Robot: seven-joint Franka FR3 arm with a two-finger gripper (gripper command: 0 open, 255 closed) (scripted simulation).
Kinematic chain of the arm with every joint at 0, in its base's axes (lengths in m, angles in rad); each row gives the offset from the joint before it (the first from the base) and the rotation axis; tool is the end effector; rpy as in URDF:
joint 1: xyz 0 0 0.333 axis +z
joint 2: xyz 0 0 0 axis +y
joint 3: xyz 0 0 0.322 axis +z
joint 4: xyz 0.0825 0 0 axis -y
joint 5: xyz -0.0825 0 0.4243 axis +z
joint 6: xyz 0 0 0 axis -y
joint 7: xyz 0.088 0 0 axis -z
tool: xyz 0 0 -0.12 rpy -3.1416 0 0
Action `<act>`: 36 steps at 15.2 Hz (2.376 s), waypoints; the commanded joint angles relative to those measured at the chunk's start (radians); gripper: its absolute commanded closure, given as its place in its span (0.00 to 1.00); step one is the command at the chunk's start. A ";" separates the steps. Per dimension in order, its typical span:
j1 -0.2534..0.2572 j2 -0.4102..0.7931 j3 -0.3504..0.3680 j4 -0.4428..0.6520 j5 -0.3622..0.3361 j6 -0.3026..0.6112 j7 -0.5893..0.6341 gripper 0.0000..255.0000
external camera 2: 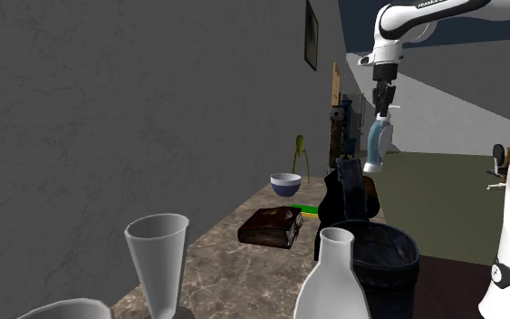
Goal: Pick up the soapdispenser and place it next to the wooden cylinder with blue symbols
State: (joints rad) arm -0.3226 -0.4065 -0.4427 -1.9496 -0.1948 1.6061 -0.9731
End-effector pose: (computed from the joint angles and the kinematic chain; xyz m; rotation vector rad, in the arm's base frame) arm 0.3057 -0.3724 0.6188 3.0820 0.3742 -0.0006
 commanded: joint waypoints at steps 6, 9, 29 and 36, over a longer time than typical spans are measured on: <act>-0.007 -0.020 -0.007 -0.109 -0.012 0.091 0.008 1.00; -0.010 -0.024 -0.012 -0.153 -0.016 0.130 0.011 1.00; -0.020 0.002 -0.054 -0.398 -0.038 0.402 0.020 1.00; -0.020 0.037 -0.074 -0.466 -0.040 0.504 0.018 1.00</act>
State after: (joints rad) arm -0.3448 -0.3798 -0.5137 -2.4084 -0.2369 2.0918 -0.9555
